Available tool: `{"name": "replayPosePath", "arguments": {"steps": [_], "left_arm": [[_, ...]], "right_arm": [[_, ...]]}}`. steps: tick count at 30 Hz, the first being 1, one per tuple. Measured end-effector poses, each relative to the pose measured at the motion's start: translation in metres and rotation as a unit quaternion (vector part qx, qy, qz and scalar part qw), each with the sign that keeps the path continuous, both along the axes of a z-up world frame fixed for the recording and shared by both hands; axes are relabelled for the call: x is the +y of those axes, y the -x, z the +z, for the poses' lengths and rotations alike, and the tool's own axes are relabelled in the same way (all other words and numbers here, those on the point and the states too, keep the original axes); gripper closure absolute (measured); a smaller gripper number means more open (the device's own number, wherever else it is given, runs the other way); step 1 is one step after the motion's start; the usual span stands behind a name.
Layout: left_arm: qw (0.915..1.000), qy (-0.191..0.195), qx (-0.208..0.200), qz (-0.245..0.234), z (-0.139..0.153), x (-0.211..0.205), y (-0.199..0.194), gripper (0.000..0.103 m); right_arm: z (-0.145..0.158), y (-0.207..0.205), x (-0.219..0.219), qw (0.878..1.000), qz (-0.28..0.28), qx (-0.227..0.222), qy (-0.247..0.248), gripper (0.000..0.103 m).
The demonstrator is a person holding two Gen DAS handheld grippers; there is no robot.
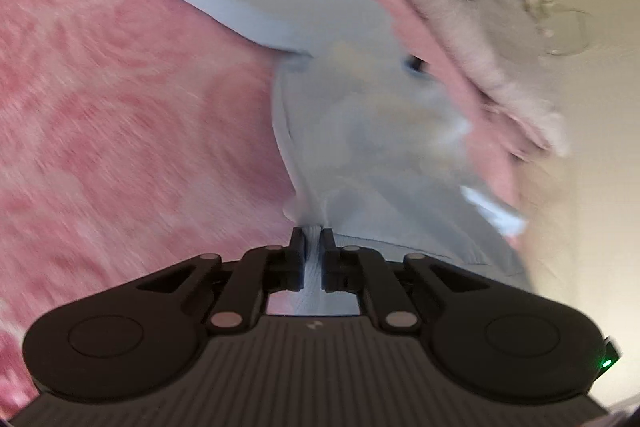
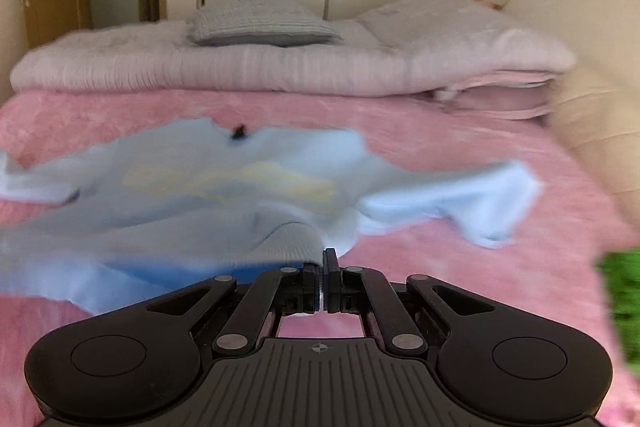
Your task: Fold clothes
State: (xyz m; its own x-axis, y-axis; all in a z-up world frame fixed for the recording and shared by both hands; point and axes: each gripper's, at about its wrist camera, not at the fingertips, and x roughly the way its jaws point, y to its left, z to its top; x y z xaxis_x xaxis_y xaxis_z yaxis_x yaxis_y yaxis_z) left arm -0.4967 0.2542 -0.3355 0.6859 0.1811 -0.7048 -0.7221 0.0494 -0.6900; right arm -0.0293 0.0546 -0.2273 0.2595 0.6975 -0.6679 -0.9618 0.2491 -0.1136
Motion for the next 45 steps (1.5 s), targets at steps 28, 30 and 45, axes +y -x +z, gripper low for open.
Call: {"name": "replayPosePath", "arguments": {"steps": [28,30,45], "left_arm": [[0.9918,0.018,0.106,0.069,-0.046,-0.059,-0.016,0.101],[0.9933,0.004,0.098,0.061,-0.04,-0.064,-0.017,0.101],[0.9501,0.059,0.306,-0.013,-0.002,-0.094,-0.057,0.088]], "right_arm": [[-0.131,-0.123,-0.075,0.855,-0.269,0.444,0.016,0.1],[-0.118,-0.121,-0.073,0.873,-0.252,0.417,0.018,0.101],[-0.073,-0.103,-0.057,0.913,-0.213,0.293,0.189,0.072]]}}
